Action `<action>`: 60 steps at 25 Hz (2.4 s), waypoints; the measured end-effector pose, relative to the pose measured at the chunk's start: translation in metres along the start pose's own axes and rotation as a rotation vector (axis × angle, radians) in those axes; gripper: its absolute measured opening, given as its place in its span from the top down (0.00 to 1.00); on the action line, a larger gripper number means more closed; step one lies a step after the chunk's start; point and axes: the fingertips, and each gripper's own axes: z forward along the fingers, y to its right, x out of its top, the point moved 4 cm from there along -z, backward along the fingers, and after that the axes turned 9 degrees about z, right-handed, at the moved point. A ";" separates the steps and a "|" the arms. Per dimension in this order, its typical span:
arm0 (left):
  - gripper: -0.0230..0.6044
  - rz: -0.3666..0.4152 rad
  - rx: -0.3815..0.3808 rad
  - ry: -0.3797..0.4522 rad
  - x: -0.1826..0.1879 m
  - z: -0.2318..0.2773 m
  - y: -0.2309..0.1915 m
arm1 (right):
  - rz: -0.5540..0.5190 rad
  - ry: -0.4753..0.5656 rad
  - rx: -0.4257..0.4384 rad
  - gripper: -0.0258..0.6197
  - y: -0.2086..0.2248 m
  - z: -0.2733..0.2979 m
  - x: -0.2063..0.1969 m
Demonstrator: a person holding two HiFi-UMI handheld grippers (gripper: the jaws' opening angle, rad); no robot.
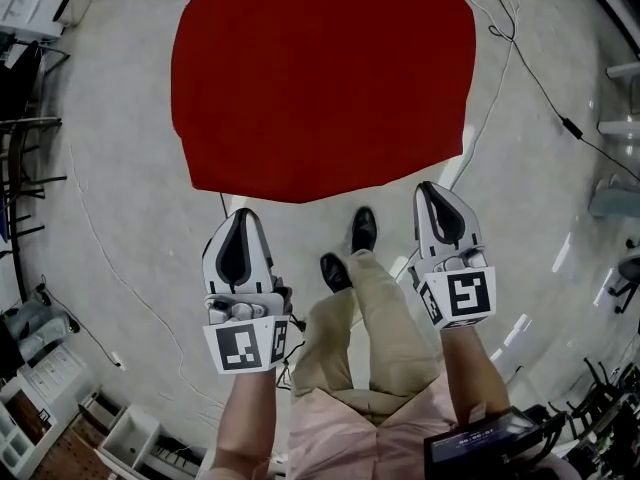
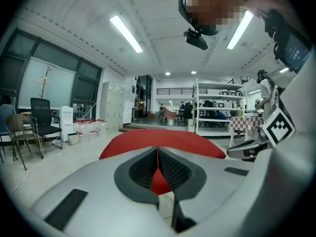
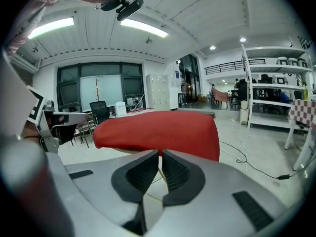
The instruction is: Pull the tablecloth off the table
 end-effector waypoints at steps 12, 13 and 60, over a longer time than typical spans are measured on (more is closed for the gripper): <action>0.71 -0.091 -0.060 -0.035 -0.055 0.028 0.012 | 0.090 -0.072 0.108 0.70 0.020 0.038 -0.044; 0.59 -0.108 -0.083 -0.043 -0.060 0.030 0.015 | 0.096 -0.093 0.125 0.67 0.018 0.041 -0.049; 0.39 -0.656 -0.035 -0.075 -0.033 0.060 0.009 | 0.694 -0.065 0.291 0.86 0.026 0.074 0.057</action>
